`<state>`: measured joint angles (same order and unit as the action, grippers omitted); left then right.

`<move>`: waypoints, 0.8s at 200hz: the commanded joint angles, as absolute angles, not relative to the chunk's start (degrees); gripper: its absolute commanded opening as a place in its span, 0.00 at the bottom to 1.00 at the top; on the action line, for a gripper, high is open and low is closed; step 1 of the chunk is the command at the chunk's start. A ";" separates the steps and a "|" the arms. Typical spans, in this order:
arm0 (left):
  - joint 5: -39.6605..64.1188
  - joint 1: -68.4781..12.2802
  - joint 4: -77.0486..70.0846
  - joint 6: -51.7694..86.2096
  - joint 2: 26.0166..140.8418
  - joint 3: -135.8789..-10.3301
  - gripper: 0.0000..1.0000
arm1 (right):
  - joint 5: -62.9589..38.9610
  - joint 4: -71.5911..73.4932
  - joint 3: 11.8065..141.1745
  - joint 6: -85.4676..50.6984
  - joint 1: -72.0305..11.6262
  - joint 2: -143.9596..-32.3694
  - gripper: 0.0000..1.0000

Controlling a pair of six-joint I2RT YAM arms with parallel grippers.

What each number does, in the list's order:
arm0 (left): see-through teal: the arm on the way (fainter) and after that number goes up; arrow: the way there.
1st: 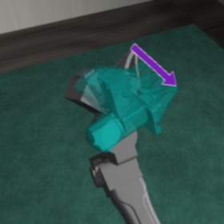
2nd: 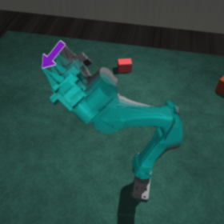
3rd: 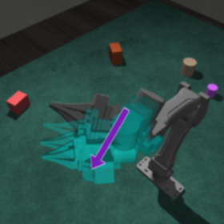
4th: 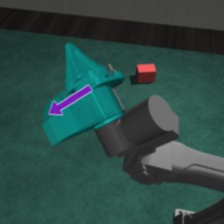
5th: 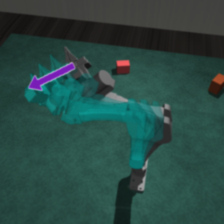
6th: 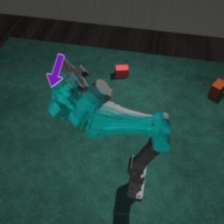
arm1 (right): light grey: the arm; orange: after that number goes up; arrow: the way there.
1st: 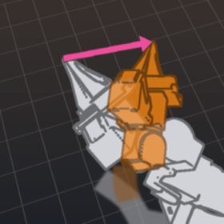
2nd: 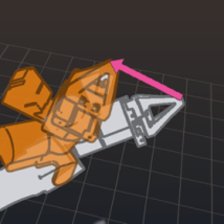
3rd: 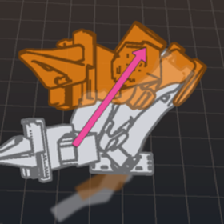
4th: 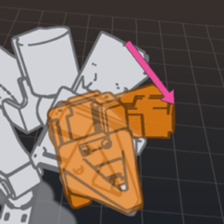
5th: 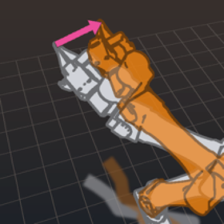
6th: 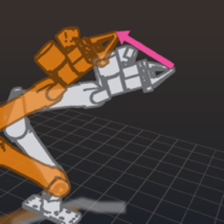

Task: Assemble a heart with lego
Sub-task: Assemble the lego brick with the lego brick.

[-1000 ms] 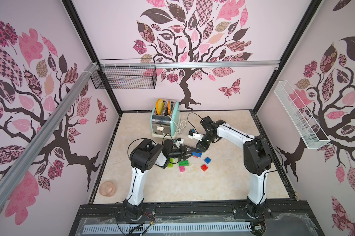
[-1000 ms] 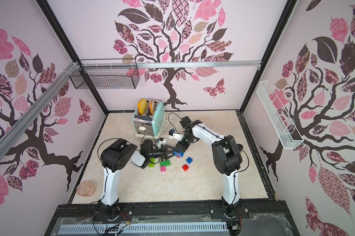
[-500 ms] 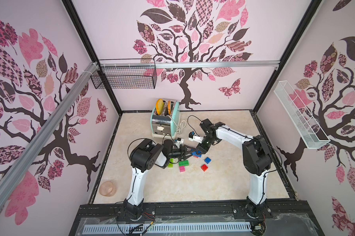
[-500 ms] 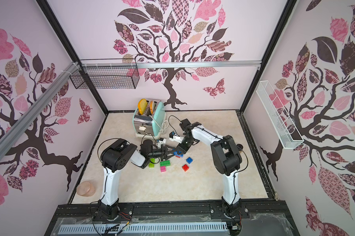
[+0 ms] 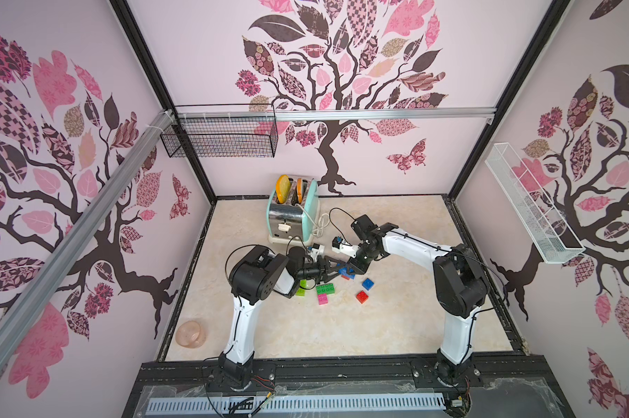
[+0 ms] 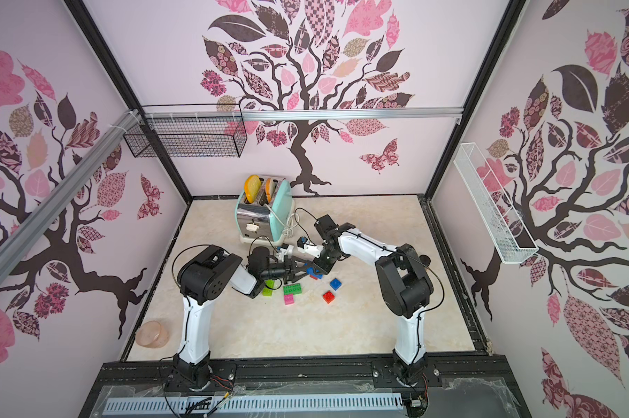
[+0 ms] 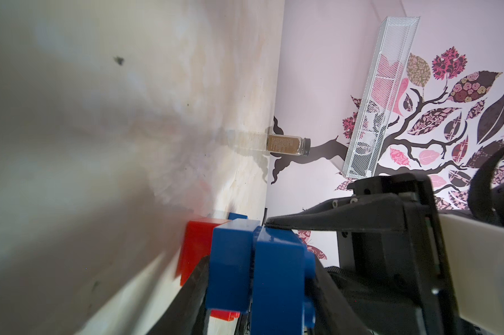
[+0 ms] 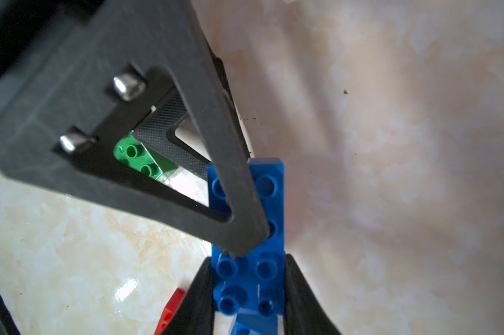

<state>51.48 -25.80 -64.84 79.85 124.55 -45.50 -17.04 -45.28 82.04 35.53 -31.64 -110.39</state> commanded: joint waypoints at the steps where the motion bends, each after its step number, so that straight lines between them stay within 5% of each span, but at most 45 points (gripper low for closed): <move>1: 51.86 -25.77 -66.05 79.45 123.25 -44.92 0.48 | -13.16 -42.34 80.76 34.54 -32.25 -110.14 0.20; 46: 51.72 -25.84 -66.12 79.45 123.17 -44.82 0.58 | -11.36 -39.27 78.08 34.15 -33.45 -108.48 0.20; 77: 51.77 -25.82 -66.64 79.69 123.39 -44.82 0.48 | -9.77 -39.53 77.77 35.19 -33.82 -109.15 0.20; 121: 51.83 -25.82 -66.58 79.58 123.40 -44.82 0.52 | -8.55 -41.40 78.96 35.95 -33.92 -109.07 0.20; 160: 51.77 -25.76 -66.62 79.63 123.66 -44.91 0.44 | -8.94 -43.20 79.59 36.64 -33.79 -110.28 0.21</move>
